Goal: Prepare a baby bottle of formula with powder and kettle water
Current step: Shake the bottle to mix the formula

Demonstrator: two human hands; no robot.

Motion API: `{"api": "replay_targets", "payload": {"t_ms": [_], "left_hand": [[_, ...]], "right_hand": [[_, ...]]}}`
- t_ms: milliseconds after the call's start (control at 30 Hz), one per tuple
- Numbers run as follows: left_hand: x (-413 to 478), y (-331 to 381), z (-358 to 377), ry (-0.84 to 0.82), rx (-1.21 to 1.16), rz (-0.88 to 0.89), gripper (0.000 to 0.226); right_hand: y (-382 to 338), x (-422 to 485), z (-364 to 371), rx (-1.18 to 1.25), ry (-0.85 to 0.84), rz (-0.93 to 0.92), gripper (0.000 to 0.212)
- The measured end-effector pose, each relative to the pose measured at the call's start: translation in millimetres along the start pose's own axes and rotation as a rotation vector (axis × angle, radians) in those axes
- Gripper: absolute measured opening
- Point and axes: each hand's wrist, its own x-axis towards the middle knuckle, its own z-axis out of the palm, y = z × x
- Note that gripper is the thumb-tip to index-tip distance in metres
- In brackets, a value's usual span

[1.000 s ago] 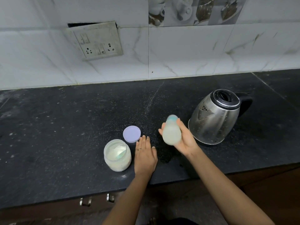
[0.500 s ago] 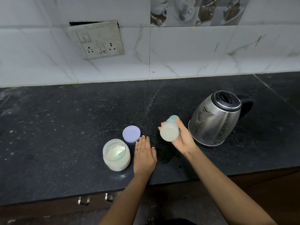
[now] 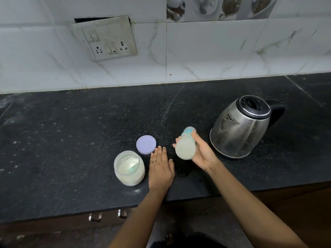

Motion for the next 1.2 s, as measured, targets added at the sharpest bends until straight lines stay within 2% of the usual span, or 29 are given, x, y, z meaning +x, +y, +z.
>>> {"api": "replay_targets", "payload": {"t_ms": [100,233,333,367,433,467,567,733,833,1033,1100,1200], "left_hand": [[1,-1,1,-0.004,0.010,-0.002,0.056],[1,0,0,-0.001,0.014,-0.005,0.059],[0,-1,0,-0.016,0.021,0.000,0.061],[0,-1,0,-0.019,0.023,-0.002,0.061],[0,-1,0,-0.015,0.019,-0.008,0.060],[0,0,-1,-0.014,0.015,-0.006,0.060],[0,0,-2,-0.008,0.018,0.006,0.059],[1,-1,-1,-0.023,0.009,-0.009,0.061],[1,-1,-1,-0.035,0.013,-0.011,0.062],[1,-2,-1,-0.045,0.017,-0.012,0.062],[0,-2,-1,-0.050,0.019,-0.014,0.063],[1,-3,-1,-0.049,0.017,-0.013,0.062]], "right_hand": [[3,-10,2,-0.124,-0.134,0.072,0.092],[2,-4,6,0.072,0.032,0.008,0.085],[-7,-7,17,0.038,-0.106,0.105,0.080],[-9,-7,21,0.035,-0.095,0.098,0.074],[-12,-2,25,0.079,0.036,0.015,0.051],[-14,-1,26,0.120,0.080,-0.015,0.046],[-14,0,29,0.183,0.114,0.030,0.055],[-15,5,38,0.193,0.189,-0.073,0.036],[-16,4,41,0.240,0.226,-0.058,0.031],[-22,0,42,0.282,0.198,-0.017,0.017],[-21,-3,39,0.272,0.126,0.004,0.034],[-17,-9,29,0.138,-0.096,-0.019,0.087]]}}
